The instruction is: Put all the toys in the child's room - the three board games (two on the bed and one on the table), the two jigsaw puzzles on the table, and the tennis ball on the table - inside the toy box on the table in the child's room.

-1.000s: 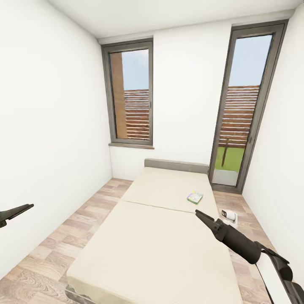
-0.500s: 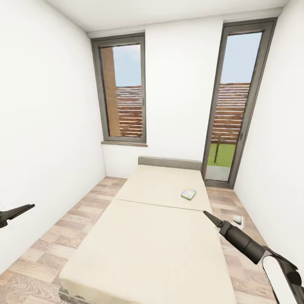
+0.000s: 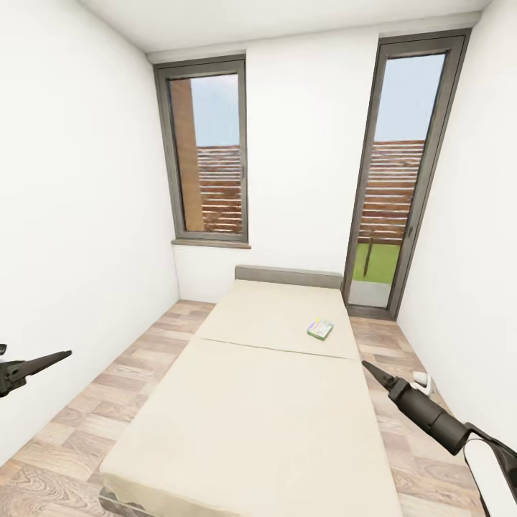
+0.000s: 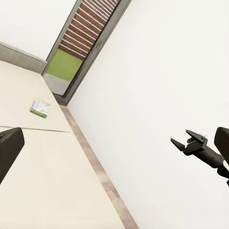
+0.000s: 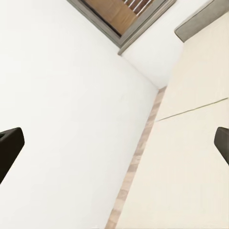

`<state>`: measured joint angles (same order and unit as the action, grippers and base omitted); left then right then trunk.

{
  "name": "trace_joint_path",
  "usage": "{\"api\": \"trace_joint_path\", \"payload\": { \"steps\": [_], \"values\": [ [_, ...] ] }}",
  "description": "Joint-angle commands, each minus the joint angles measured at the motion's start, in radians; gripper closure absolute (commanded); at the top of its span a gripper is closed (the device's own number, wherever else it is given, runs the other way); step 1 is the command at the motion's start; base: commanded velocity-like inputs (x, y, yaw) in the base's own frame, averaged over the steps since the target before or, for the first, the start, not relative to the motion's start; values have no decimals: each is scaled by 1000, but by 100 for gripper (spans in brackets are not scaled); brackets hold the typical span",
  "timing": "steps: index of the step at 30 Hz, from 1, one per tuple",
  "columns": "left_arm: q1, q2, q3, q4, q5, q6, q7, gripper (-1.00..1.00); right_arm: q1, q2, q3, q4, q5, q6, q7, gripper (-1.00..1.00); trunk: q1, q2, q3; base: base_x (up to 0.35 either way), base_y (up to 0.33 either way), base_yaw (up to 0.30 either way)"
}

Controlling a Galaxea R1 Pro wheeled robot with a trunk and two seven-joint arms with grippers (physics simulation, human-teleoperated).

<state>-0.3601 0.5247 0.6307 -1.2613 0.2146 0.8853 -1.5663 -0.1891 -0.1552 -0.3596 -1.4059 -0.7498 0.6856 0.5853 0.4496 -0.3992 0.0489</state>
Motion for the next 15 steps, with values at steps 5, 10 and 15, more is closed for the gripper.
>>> {"api": "trace_joint_path", "payload": {
  "steps": [5, 10, 15],
  "values": [
    [0, 0, -2, 0, -1, 11, -5, -100, -1, -3, -7, 1, -7, 21, 8, -100, 0, -1, -1, 0, 0, -5],
    [0, 1, -1, 0, -1, 11, -5, -100, -1, -3, -9, -1, -8, 35, 9, -100, 0, -1, -5, 0, 0, -71],
    [0, 3, 0, 0, -1, 12, -5, -100, -4, -3, -10, -4, -7, 68, 10, -100, 0, -1, -12, 0, 0, -141]
  ]
}}
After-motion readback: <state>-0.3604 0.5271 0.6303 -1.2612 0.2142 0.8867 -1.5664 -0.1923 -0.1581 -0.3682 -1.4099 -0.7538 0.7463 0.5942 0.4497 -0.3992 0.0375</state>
